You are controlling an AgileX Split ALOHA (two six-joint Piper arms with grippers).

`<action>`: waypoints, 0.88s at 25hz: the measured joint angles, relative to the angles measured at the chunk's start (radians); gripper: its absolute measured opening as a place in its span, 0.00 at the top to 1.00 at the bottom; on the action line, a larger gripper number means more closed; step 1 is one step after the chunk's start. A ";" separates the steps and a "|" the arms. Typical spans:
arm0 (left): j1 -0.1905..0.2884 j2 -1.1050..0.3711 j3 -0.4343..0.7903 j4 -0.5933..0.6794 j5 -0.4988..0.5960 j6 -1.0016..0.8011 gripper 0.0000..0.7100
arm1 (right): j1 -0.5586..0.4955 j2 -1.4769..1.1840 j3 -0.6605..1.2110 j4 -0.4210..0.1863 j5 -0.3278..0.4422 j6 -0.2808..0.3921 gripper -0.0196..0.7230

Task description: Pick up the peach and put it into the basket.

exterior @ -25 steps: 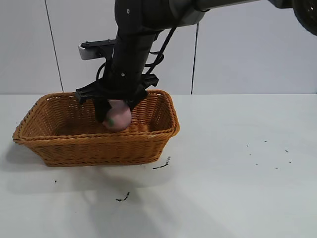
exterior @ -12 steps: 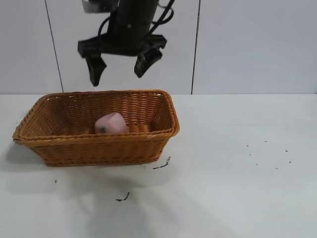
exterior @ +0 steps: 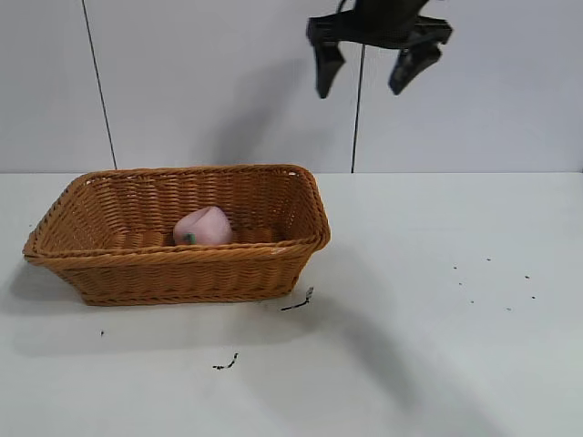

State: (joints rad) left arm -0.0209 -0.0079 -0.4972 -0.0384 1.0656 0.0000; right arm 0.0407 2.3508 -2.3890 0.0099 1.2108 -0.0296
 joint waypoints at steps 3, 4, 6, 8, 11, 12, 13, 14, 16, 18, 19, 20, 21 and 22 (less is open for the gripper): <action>0.000 0.000 0.000 0.000 0.000 0.000 0.02 | -0.022 -0.009 0.011 0.000 0.000 0.000 0.04; 0.000 0.000 0.000 0.000 0.000 0.000 0.02 | -0.022 -0.019 0.024 0.000 0.000 0.000 0.04; 0.000 0.000 0.000 0.000 0.000 0.000 0.02 | -0.022 -0.053 0.068 0.001 0.000 -0.002 0.04; 0.000 0.000 0.000 0.000 0.000 0.000 0.02 | -0.019 -0.094 0.110 0.002 0.000 -0.002 0.04; 0.000 0.000 0.000 0.000 0.000 0.000 0.02 | -0.019 -0.192 0.208 0.003 0.000 -0.002 0.04; 0.000 0.000 0.000 0.000 0.000 0.000 0.02 | -0.019 -0.228 0.252 0.003 0.000 -0.002 0.04; 0.000 0.000 0.000 0.000 0.000 0.000 0.02 | -0.019 -0.285 0.301 0.003 0.000 -0.002 0.04; 0.000 0.000 0.000 0.000 0.000 0.000 0.02 | -0.019 -0.328 0.355 0.003 0.000 -0.001 0.04; 0.000 0.000 0.000 0.000 0.000 0.000 0.02 | -0.019 -0.433 0.464 0.004 0.000 0.001 0.04; 0.000 0.000 0.000 0.000 0.000 0.000 0.02 | -0.019 -0.562 0.585 0.004 0.000 0.001 0.04; 0.000 0.000 0.000 0.000 0.000 0.000 0.02 | -0.019 -0.629 0.653 0.004 0.000 0.001 0.04; 0.000 0.000 0.000 0.000 0.000 0.000 0.02 | -0.019 -0.686 0.721 0.004 0.000 0.001 0.04; 0.000 0.000 0.000 0.000 0.000 0.000 0.02 | -0.019 -0.754 0.790 0.004 0.000 0.001 0.04; 0.000 0.000 0.000 0.000 0.000 0.000 0.02 | -0.019 -0.822 0.847 0.004 0.000 0.002 0.04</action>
State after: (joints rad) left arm -0.0209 -0.0079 -0.4972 -0.0384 1.0656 0.0000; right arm 0.0213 1.5292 -1.5422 0.0138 1.2103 -0.0278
